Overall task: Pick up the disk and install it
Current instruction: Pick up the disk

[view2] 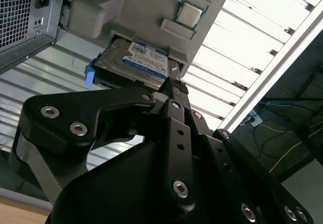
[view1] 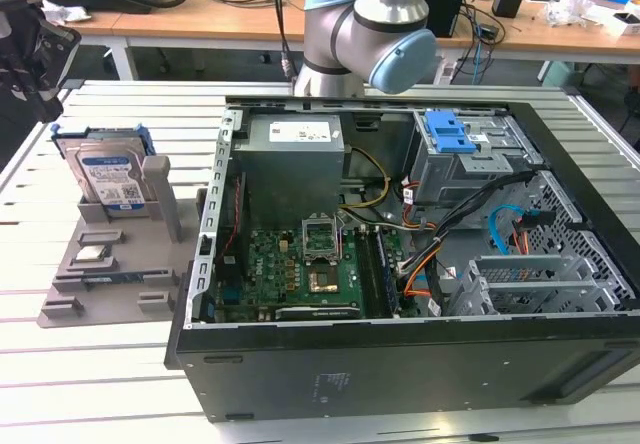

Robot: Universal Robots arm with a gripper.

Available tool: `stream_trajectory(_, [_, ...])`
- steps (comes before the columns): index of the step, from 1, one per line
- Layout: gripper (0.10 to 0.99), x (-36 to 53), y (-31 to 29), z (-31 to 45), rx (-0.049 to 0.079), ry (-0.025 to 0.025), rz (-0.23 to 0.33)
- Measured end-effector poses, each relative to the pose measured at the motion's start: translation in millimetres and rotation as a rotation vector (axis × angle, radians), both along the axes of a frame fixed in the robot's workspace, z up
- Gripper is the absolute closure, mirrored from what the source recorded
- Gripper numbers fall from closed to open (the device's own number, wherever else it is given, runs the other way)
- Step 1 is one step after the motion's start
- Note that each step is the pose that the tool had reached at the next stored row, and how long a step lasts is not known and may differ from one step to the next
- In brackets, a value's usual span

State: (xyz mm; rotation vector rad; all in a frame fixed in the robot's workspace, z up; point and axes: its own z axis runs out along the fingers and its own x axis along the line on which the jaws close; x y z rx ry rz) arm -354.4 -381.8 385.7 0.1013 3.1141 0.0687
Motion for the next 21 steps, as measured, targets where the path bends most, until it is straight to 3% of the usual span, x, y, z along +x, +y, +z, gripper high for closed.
stream_trajectory(5, [0.98, 0.0, 0.0, 0.0, 0.0, 0.0, 0.141])
stream_trajectory(21, [0.98, 0.0, 0.0, 0.0, 0.0, 0.0, 0.445])
